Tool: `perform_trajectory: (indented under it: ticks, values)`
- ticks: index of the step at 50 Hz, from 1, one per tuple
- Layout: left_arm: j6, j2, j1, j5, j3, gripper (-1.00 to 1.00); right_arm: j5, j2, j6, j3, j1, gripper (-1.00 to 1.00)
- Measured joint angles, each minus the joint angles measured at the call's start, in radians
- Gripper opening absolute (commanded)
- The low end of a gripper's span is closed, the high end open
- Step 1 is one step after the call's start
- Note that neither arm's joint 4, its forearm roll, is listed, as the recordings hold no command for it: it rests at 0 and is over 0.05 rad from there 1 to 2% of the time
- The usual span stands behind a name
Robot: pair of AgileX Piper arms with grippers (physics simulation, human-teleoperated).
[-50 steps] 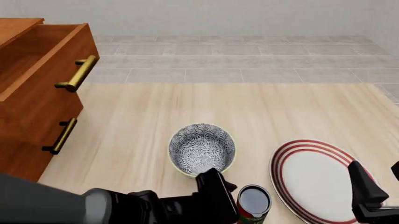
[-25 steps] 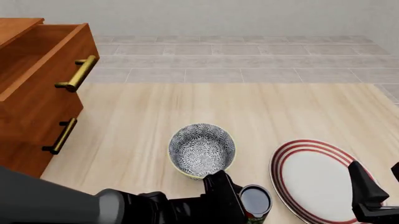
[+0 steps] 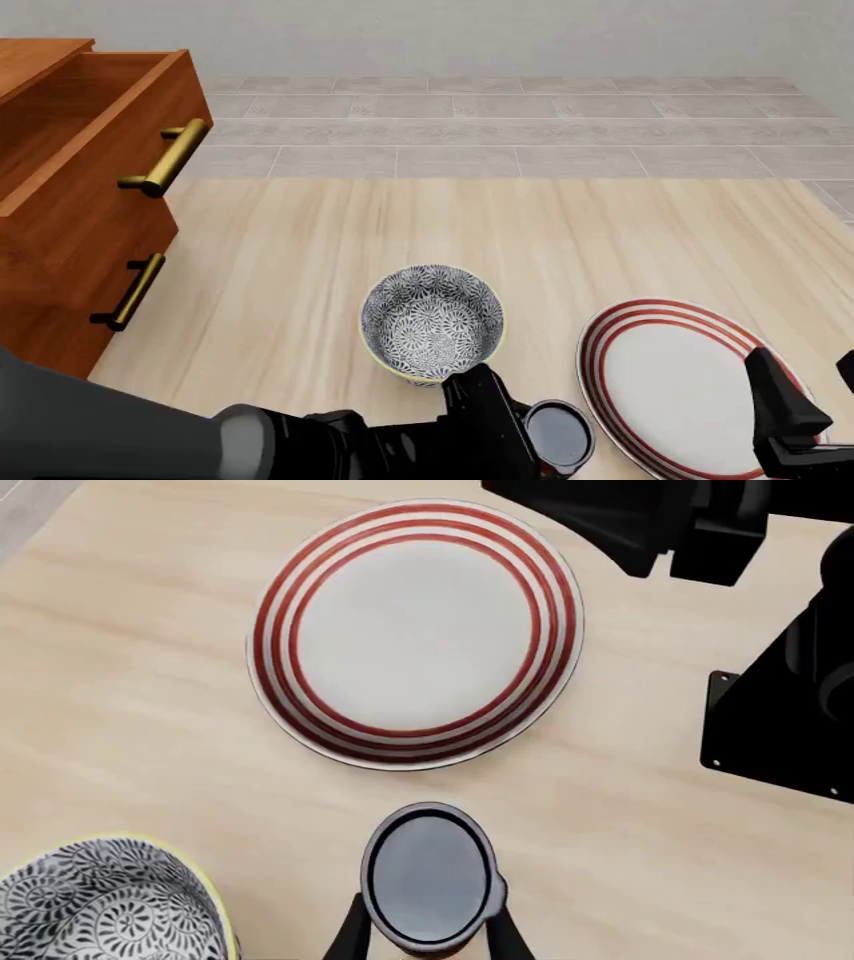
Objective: Put the ketchup in the top drawer of the cabinet.
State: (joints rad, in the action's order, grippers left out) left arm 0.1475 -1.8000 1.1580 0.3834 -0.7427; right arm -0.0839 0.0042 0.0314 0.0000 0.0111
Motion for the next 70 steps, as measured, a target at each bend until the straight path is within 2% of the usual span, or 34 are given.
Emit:
perform_trajectory:
  ticks: [16, 29, 52, 70]
  values:
    - [-0.012, 0.039, -0.013, -0.011, 0.015, -1.00, -0.006, -0.001, 0.000, 0.000, -0.001, 1.00]
    - [-0.045, 0.203, -0.027, -0.088, 0.045, -1.00, -0.004, -0.003, 0.010, 0.000, 0.000, 1.00]
    - [-0.052, 0.478, -0.052, -0.265, 0.093, -1.00, -0.003, -0.004, 0.037, 0.000, -0.007, 1.00]
    - [-0.083, 0.698, -0.138, -0.367, 0.175, -1.00, -0.007, -0.004, 0.032, 0.000, -0.010, 1.00]
